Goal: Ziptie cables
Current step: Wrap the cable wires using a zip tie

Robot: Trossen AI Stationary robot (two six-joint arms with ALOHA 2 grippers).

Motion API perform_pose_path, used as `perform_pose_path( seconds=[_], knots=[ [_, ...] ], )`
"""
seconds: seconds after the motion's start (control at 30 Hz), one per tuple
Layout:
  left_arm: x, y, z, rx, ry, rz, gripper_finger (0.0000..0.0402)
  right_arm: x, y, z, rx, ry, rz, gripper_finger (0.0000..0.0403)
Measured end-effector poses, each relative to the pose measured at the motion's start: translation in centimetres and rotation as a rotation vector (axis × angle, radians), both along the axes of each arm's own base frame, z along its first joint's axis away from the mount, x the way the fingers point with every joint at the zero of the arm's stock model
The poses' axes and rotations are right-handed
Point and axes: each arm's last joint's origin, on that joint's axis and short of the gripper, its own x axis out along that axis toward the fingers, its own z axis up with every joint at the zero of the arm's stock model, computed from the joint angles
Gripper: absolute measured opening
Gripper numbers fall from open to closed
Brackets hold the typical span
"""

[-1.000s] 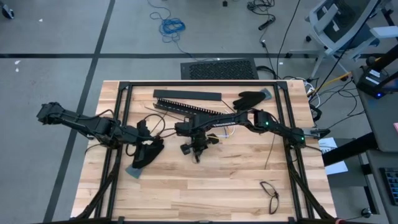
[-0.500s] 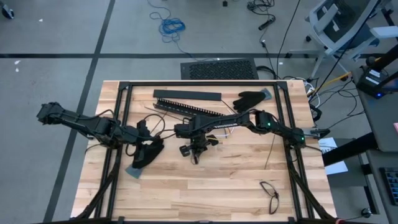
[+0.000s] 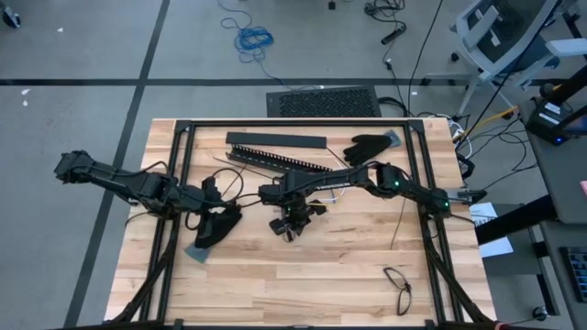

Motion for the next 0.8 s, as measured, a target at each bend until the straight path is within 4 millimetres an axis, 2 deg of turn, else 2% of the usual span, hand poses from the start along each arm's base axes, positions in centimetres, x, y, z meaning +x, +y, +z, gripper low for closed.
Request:
perform_pose_path(
  seconds=[0.17, 0.3, 0.47, 0.6, 0.7, 0.8],
  knots=[
    [0.0, 0.0, 0.0, 0.000, 0.000, 0.000, 0.0142, -0.2, 0.6, 0.0, -0.186, 0.019, 0.012, 0.0002],
    [0.0, 0.0, 0.0, 0.000, 0.001, 0.000, 0.0142, -0.6, 1.9, 1.9, -0.314, 0.001, -0.022, 0.0030],
    [0.0, 0.0, 0.0, 0.001, 0.001, 0.000, 0.0142, -1.5, 4.6, 4.5, -0.455, -0.013, -0.149, 0.0102],
    [0.0, 0.0, 0.0, 0.001, 0.002, 0.000, 0.0142, -2.1, 7.4, 5.5, -0.571, -0.035, -0.273, 0.0150],
    [0.0, 0.0, 0.0, 0.001, 0.002, -0.001, 0.0142, -2.9, 8.9, 5.5, -0.610, 0.022, -0.367, 0.0161],
    [0.0, 0.0, 0.0, 0.000, 0.002, -0.002, 0.0142, -3.7, 10.2, 5.7, -0.665, 0.054, -0.464, 0.0151]
  ],
)
